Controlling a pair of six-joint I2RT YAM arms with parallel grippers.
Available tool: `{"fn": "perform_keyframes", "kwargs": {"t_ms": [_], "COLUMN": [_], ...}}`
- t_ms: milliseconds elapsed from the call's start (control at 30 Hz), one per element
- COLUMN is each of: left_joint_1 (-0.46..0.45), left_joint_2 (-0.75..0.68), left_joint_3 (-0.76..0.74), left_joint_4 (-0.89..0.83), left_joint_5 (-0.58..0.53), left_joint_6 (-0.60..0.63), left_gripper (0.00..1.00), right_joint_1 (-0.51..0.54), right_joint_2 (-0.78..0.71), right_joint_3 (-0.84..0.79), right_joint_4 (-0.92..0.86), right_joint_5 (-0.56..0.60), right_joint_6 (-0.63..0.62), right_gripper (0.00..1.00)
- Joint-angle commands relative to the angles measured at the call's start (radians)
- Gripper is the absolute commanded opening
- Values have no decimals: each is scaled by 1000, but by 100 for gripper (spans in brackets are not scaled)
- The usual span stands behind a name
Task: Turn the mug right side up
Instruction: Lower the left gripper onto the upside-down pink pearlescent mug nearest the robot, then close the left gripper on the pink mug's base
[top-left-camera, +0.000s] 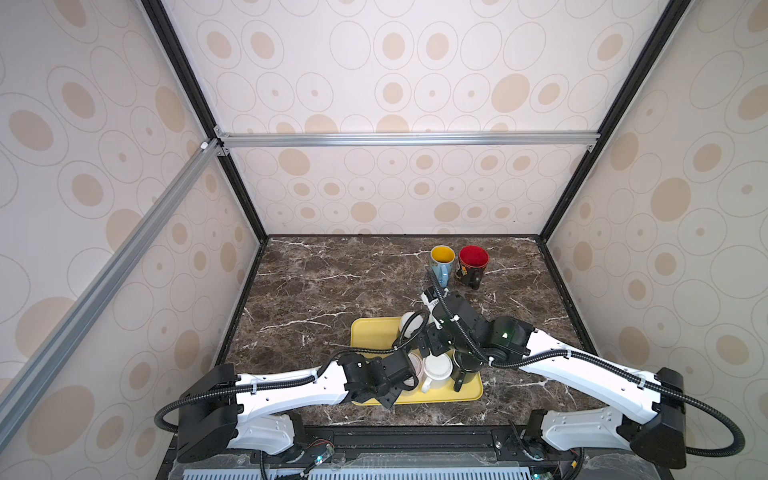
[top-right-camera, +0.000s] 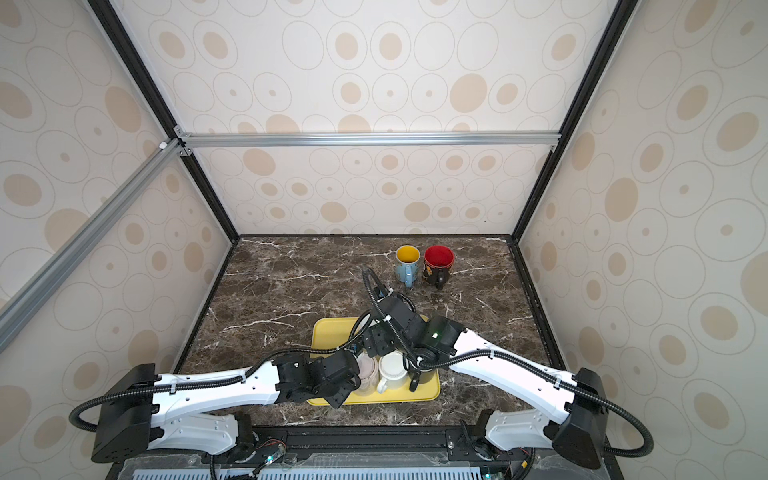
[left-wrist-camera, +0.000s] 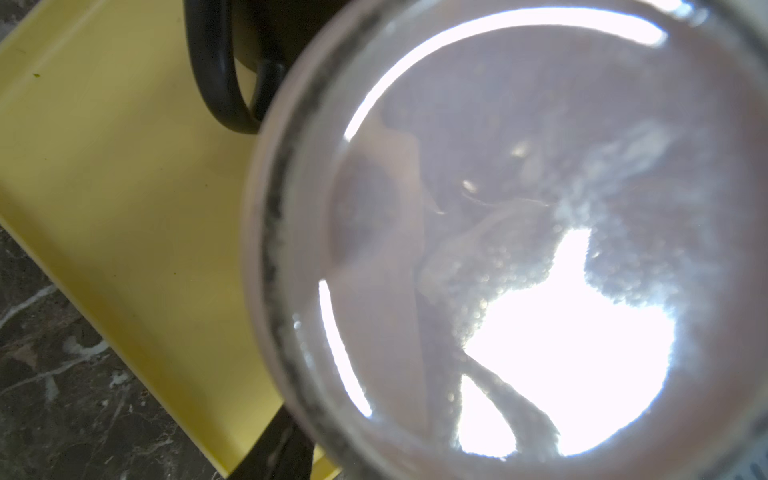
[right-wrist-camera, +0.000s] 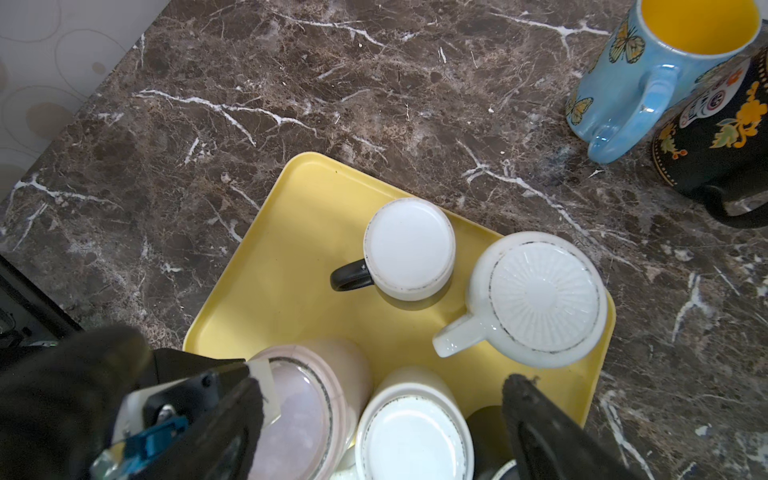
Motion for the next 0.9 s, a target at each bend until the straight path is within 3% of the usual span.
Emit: {"fn": "perform_keyframes", "kwargs": {"t_ms": [0,433,633,767,867], "left_joint_1": [17,18,20,20,19], "left_joint_2": [11,18,13,4,-27], "left_joint_3": [32,38,45,56,64], "left_joint_4": [18,20,-26,-54,-74], "left_joint_5": [-8,-43,-116,-170,-209], "left_joint_6": [34,39,28,4,-15], "left_gripper": [46,26,14,0,0], "right_joint_1": [4,4,4,4,4], "right_joint_2": [-16,-3,8,16,19], "right_joint_3": [-13,-13,-6,5,16], "right_joint_4": [11,23,26,24,17], "right_joint_5": [16,2,-6,-12,-11], "right_joint_6": [13,25,25,21,11], "right_gripper": [92,89,88,87,87]}}
